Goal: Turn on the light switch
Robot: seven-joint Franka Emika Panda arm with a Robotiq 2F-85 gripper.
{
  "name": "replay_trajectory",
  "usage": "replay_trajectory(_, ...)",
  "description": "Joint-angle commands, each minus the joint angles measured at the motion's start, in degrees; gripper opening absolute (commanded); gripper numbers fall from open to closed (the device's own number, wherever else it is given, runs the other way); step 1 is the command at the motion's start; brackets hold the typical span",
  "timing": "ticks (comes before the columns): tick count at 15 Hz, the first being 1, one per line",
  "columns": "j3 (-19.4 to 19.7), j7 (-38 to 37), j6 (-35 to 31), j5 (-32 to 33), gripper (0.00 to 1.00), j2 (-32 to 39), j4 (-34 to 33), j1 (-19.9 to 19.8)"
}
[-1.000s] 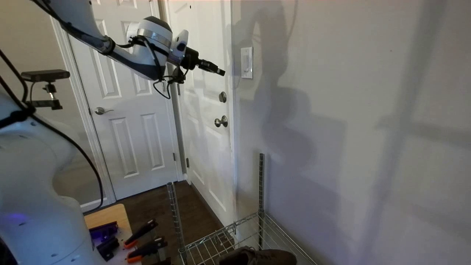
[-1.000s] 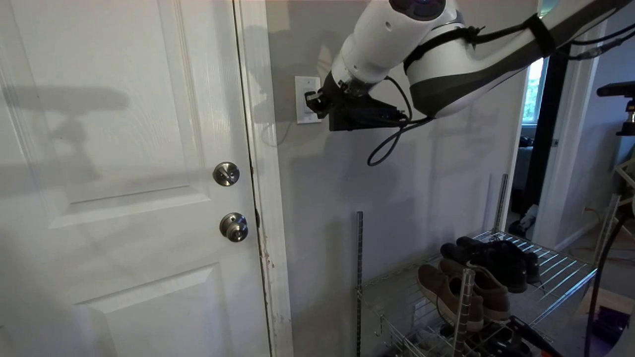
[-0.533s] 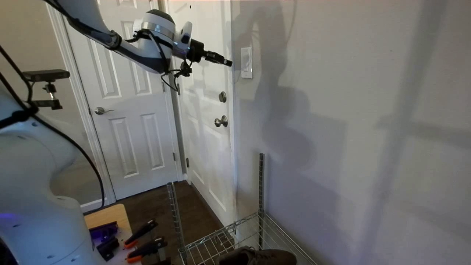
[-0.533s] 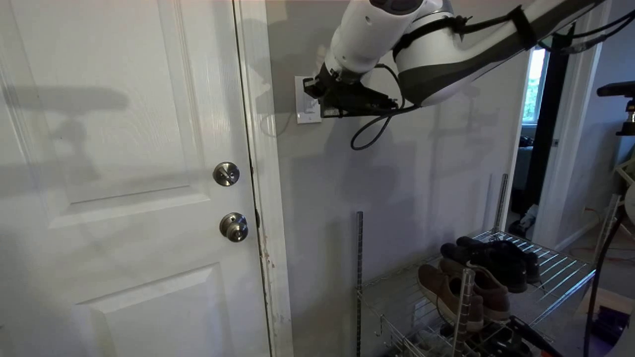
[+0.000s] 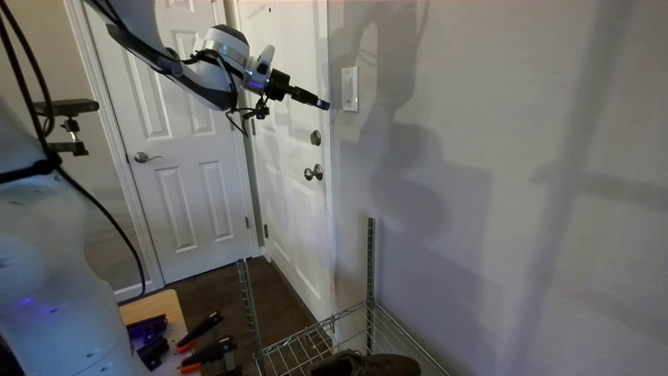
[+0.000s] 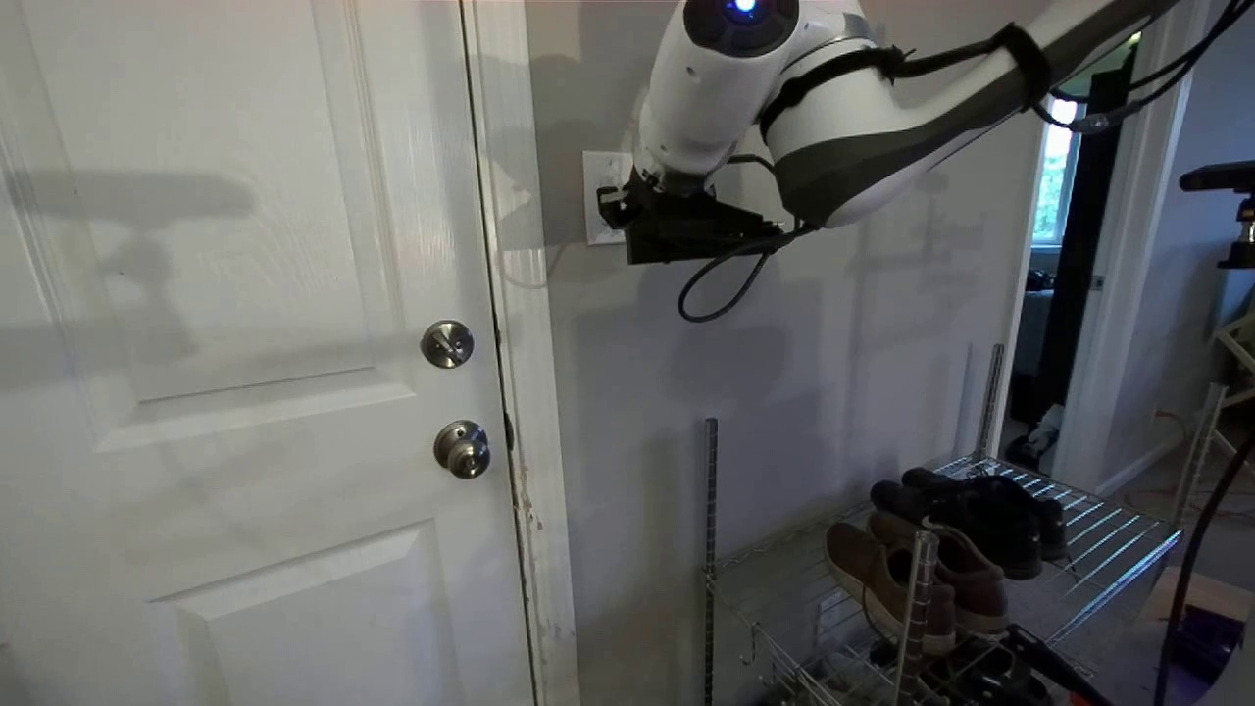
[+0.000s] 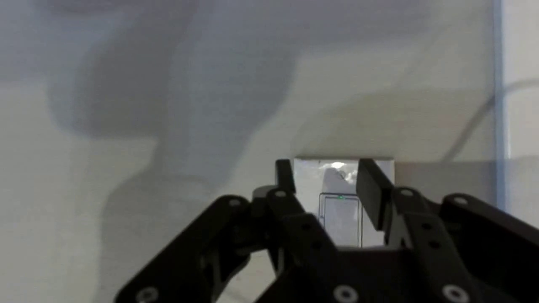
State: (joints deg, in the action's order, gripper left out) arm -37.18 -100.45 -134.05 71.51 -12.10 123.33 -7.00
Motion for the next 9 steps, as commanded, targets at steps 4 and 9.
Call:
replay_trajectory(4, 11.3, -2.4, 4.3, -2.1, 0.41, -0.2, 2.6, 15.3)
replay_trajectory(9, 13.6, -4.6, 5.9, -0.5, 0.14, -2.2, 3.2, 20.1)
